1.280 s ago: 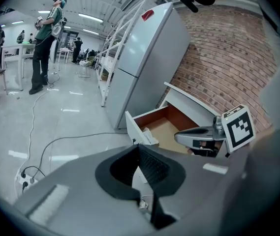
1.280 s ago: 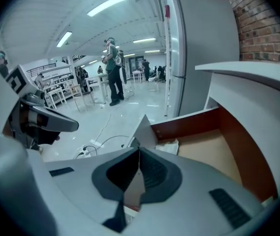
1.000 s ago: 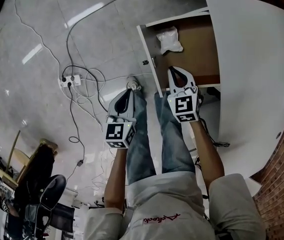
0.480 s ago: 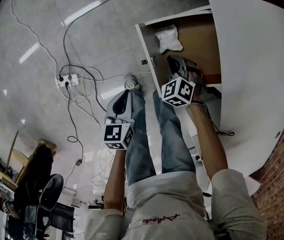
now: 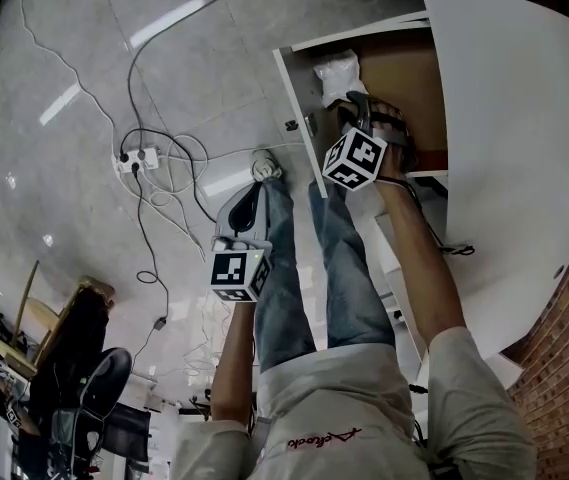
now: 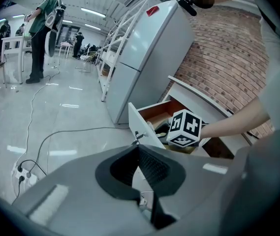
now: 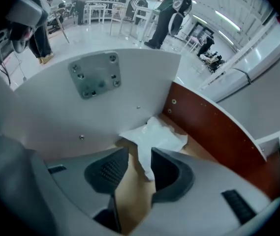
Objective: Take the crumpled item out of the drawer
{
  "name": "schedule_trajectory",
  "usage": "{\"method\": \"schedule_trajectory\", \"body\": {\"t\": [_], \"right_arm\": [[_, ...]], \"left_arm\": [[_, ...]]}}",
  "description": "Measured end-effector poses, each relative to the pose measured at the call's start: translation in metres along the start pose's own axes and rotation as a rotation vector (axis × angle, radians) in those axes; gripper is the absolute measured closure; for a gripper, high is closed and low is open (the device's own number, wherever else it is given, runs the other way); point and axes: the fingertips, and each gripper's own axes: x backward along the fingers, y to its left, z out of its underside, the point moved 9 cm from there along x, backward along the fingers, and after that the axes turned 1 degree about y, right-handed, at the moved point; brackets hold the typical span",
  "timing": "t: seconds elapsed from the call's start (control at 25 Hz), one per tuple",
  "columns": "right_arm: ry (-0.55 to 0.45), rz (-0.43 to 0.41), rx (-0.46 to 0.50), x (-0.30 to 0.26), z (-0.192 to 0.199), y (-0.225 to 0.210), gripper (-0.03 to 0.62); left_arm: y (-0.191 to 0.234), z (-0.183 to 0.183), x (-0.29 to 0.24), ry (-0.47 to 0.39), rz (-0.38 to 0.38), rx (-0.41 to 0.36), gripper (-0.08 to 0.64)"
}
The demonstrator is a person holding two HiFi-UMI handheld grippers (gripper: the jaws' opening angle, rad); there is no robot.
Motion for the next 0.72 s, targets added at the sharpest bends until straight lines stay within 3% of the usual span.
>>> {"method": "schedule_trajectory", "body": {"t": [0.36, 0.72], "right_arm": [[0.009, 0.036, 0.025, -0.018, 0.003, 0.0, 0.468], [0.016, 0.05, -0.015, -0.022, 0.001, -0.005, 0.535]], "left_arm": [[0.004, 0.003, -0.001, 0.007, -0.006, 0.012, 0.551], [0.006, -0.002, -0.001, 0.006, -0.005, 0.017, 0.551]]}}
